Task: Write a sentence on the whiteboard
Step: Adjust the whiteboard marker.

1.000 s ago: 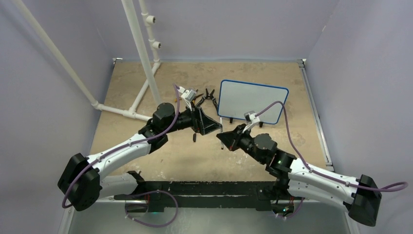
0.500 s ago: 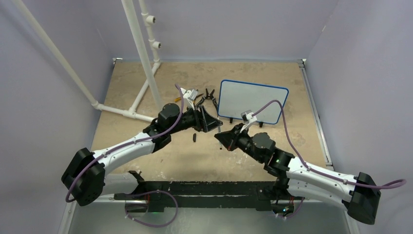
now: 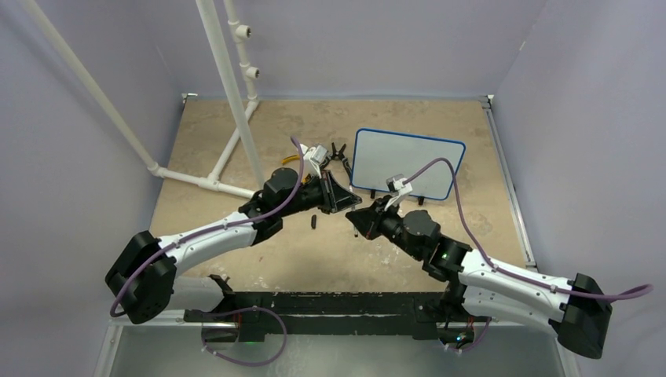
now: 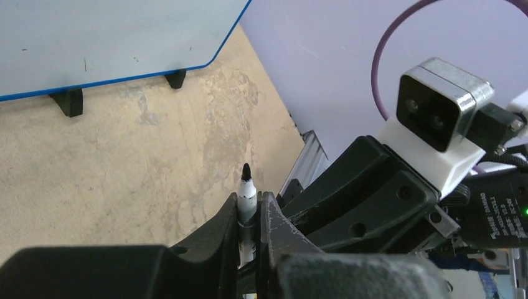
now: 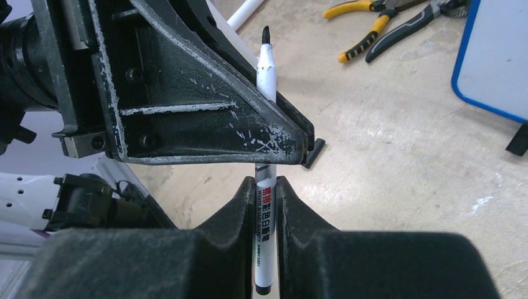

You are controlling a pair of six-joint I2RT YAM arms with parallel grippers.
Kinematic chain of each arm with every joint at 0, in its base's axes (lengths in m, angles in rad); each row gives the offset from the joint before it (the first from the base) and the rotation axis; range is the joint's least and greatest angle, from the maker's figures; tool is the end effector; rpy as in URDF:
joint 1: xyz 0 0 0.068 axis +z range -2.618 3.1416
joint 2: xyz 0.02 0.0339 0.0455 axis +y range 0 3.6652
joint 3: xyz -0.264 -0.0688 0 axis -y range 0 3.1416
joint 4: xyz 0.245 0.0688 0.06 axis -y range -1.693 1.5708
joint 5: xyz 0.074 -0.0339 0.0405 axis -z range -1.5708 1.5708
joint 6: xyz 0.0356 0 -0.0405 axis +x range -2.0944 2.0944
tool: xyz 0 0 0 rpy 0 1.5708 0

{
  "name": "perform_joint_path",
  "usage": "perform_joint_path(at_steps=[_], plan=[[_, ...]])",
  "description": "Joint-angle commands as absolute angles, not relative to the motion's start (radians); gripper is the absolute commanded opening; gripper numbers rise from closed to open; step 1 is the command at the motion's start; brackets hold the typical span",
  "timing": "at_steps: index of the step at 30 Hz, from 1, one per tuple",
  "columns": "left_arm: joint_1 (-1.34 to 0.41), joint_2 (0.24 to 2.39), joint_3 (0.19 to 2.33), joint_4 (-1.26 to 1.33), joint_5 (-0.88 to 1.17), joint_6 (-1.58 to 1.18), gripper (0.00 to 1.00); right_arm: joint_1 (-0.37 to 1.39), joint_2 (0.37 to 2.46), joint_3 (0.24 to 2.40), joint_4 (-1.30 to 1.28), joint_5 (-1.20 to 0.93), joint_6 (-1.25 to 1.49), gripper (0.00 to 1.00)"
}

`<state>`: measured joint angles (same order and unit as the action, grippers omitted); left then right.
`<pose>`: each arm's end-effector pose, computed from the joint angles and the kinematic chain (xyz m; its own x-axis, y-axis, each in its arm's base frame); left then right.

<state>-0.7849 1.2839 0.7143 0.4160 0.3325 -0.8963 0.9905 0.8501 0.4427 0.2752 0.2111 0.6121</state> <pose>0.1972 -0.2134 0.2686 -0.7676 -0.2767 -0.5781 0.4752 0.3597 -0.8030 0.1172 0.1651 0.2555 -0.4636 0.3176 -0.8272 -0.5345 0.6443 0.5470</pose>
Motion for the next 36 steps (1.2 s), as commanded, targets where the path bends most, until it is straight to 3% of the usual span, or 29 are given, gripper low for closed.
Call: perform_joint_path(at_steps=[1,8,12,22,36], plan=[[-0.778,1.301,0.764,0.467,0.264,-1.009,0.00,0.988,0.836,0.507,0.333,0.275,0.596,0.24],[-0.775,1.280,0.789,0.519,0.128,-1.147,0.00,0.988,0.765,0.482,0.477,0.359,0.648,0.69],[-0.769,1.261,0.780,0.585,0.071,-1.232,0.00,0.988,0.740,0.434,0.617,0.382,0.686,0.77],[-0.746,1.257,0.765,0.705,0.046,-1.319,0.00,0.988,0.796,0.376,0.774,0.447,0.763,0.79],[-0.729,1.274,0.766,0.724,0.068,-1.333,0.00,0.988,0.948,0.447,0.886,0.482,0.715,0.48]])
